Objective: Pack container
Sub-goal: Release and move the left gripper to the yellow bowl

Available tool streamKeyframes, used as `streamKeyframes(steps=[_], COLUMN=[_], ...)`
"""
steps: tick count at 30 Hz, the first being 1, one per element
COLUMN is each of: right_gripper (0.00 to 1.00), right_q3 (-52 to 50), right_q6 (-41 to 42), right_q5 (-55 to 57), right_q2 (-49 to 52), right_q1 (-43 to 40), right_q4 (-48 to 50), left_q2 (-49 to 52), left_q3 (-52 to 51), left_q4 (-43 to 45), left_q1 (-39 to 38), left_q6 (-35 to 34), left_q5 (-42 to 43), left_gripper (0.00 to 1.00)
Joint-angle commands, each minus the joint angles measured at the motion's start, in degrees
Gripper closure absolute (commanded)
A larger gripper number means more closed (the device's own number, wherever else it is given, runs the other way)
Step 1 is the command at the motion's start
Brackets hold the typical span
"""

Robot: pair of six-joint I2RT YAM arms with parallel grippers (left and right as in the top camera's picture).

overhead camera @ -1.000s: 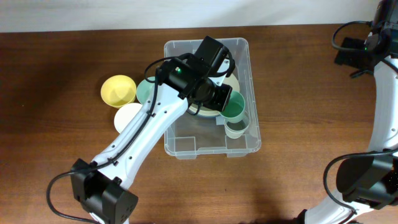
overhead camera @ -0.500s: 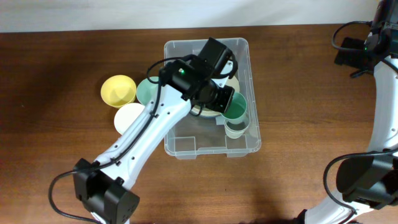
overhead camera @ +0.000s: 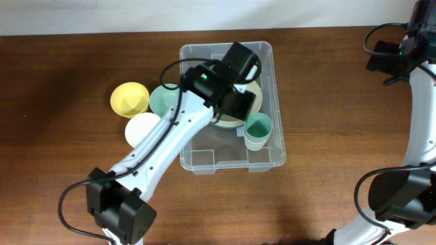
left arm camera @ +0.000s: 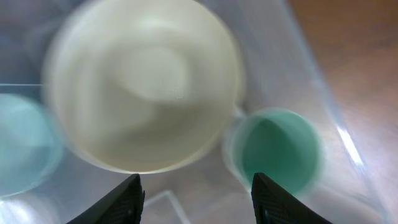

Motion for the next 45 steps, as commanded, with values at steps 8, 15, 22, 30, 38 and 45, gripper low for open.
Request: streamKeyframes(steps=[8, 15, 22, 30, 38, 45], right_gripper=[0.01, 0.01, 0.01, 0.01, 0.01, 0.01], right_q3=[0.0, 0.0, 0.0, 0.0, 0.0, 0.0], right_q6=[0.4, 0.4, 0.4, 0.4, 0.4, 0.4], right_q5=[-0.1, -0.1, -0.1, -0.1, -0.1, -0.1], right_q2=[0.1, 0.1, 0.1, 0.1, 0.1, 0.1], right_q1=[0.0, 0.0, 0.0, 0.0, 0.0, 0.0], right_q4=[0.0, 0.0, 0.0, 0.0, 0.0, 0.0], left_q2=[-1.8, -1.5, 0.7, 5.7, 11.8, 14.8], left_q3=[9.1, 7.3, -2.8, -10.8, -11.3, -11.3], left_q4=[-5.4, -3.3, 7.0, 17.2, 20.1, 19.3], left_q1=[22.6, 36.0, 41.9, 43.1, 43.1, 43.7], left_q6=[-2.7, -3.0, -2.9, -2.9, -3.0, -6.0], left_q5=[-8.7, -8.0, -3.2, -3.1, -2.0, -1.9], left_gripper=[0.42, 0.42, 0.26, 0.2, 0.07, 0.11])
